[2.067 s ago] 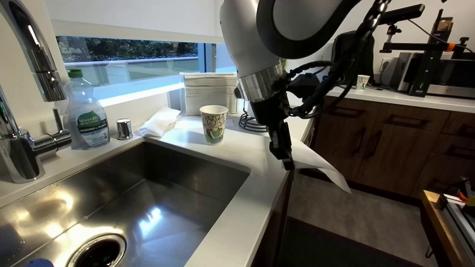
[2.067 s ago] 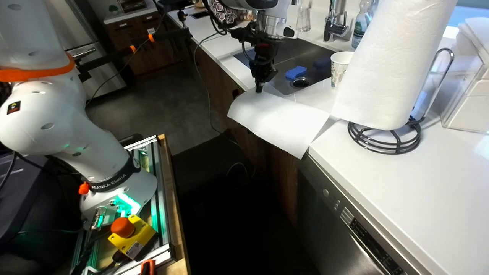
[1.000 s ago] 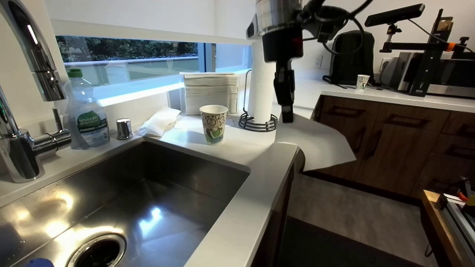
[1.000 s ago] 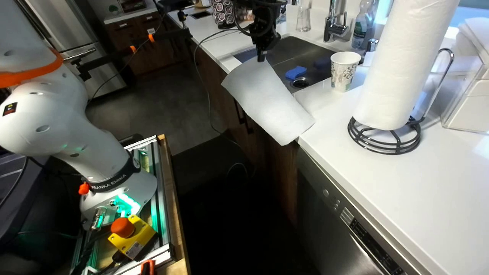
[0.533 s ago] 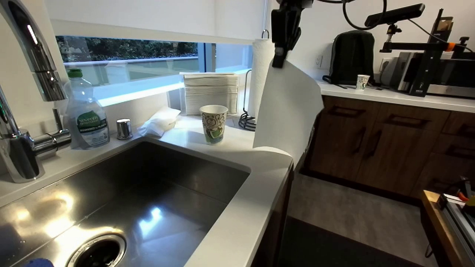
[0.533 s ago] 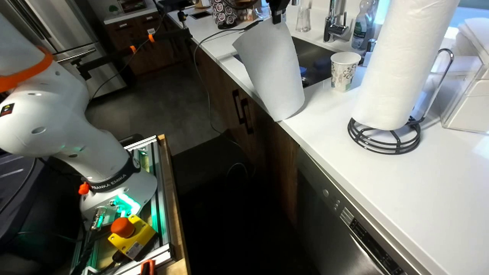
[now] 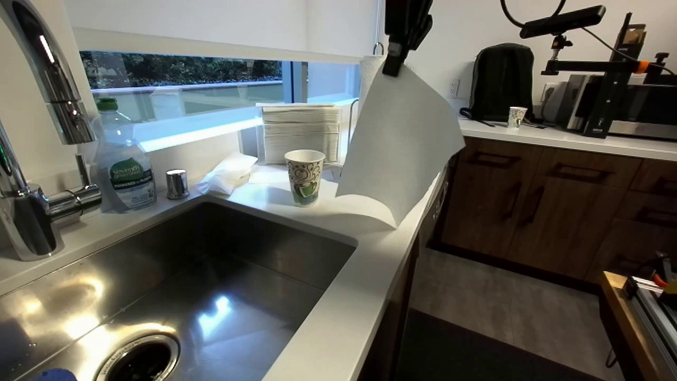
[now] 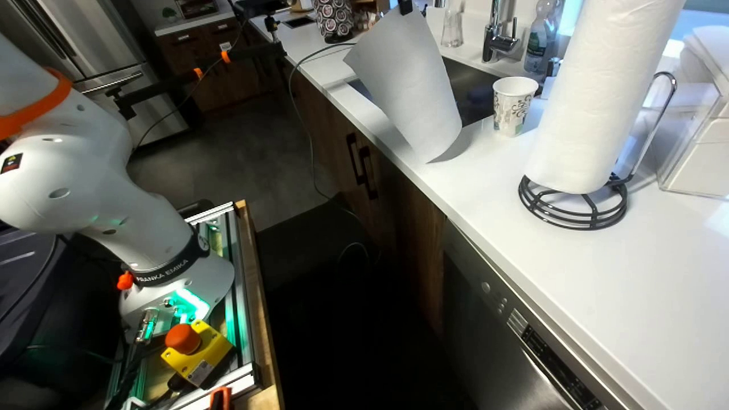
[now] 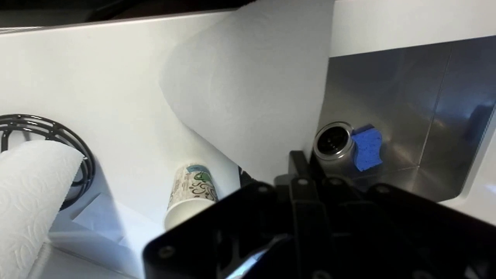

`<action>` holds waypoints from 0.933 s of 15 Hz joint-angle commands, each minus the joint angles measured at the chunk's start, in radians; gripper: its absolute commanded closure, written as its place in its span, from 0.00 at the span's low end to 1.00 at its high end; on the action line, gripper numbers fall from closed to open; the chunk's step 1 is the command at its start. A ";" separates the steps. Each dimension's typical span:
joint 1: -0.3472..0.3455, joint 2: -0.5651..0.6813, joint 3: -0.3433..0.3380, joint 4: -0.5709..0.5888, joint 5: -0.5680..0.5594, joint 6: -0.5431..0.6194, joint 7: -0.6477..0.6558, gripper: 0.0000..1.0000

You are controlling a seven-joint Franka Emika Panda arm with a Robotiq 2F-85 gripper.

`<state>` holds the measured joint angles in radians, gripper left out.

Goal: Pull out one paper towel from the roll

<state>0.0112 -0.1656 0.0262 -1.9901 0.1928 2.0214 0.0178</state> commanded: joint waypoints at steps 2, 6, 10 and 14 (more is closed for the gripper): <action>0.003 0.024 -0.013 -0.001 0.052 0.059 0.031 1.00; -0.032 0.110 -0.058 0.050 0.089 0.034 0.090 1.00; -0.075 0.219 -0.102 0.103 0.094 0.049 0.184 1.00; -0.098 0.320 -0.129 0.132 0.033 0.076 0.281 1.00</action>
<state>-0.0784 0.0745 -0.0925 -1.8980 0.2623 2.0701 0.2132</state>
